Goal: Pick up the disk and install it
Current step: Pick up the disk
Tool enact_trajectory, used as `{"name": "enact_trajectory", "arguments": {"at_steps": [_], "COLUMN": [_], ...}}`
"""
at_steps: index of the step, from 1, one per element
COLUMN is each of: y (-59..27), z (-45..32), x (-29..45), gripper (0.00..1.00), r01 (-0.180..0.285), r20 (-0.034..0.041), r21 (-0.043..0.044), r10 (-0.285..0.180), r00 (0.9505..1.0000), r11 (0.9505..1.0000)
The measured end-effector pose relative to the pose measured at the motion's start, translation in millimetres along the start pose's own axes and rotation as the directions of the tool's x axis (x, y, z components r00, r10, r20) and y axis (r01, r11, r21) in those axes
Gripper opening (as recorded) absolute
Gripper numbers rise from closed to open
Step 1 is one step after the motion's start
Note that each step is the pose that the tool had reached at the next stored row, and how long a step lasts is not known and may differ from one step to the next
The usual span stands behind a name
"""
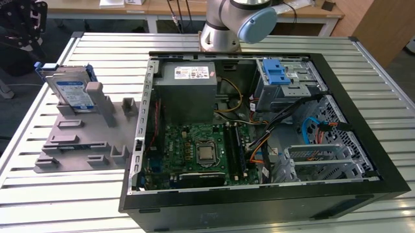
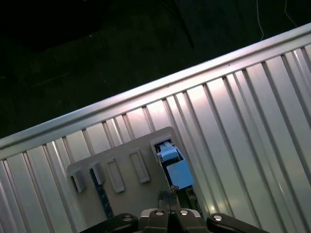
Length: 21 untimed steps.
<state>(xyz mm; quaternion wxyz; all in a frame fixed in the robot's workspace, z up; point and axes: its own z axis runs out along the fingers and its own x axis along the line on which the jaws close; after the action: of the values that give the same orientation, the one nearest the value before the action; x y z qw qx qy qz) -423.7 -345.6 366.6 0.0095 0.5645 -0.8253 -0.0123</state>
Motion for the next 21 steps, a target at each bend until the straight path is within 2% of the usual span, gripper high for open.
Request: {"name": "enact_trajectory", "arguments": {"at_steps": [4,7,10,14,17,20,21], "y": [0.0,0.0,0.0,-0.1,0.1,0.7,1.1], "z": [0.4,0.7,0.9,1.8,2.7,3.8,4.5], "x": [0.0,0.0,0.0,0.0,-0.3,-0.1,-0.1], "gripper": [0.11,0.11,0.11,0.11,0.11,0.29,0.29], "r01": [0.053,0.097,0.143,0.206,0.23,0.247,0.251], "r20": [0.0,-0.0007,-0.0019,-0.0033,-0.0036,-0.004,-0.004], "r21": [0.0037,0.0061,0.007,0.0083,0.0108,0.0119,0.0122], "r10": [-0.053,-0.097,-0.143,-0.206,-0.23,-0.247,-0.251], "r00": [0.9986,0.9953,0.9897,0.9786,0.9732,0.9691,0.9681], "r11": [0.9986,0.9952,0.9896,0.9786,0.9731,0.969,0.968]}}
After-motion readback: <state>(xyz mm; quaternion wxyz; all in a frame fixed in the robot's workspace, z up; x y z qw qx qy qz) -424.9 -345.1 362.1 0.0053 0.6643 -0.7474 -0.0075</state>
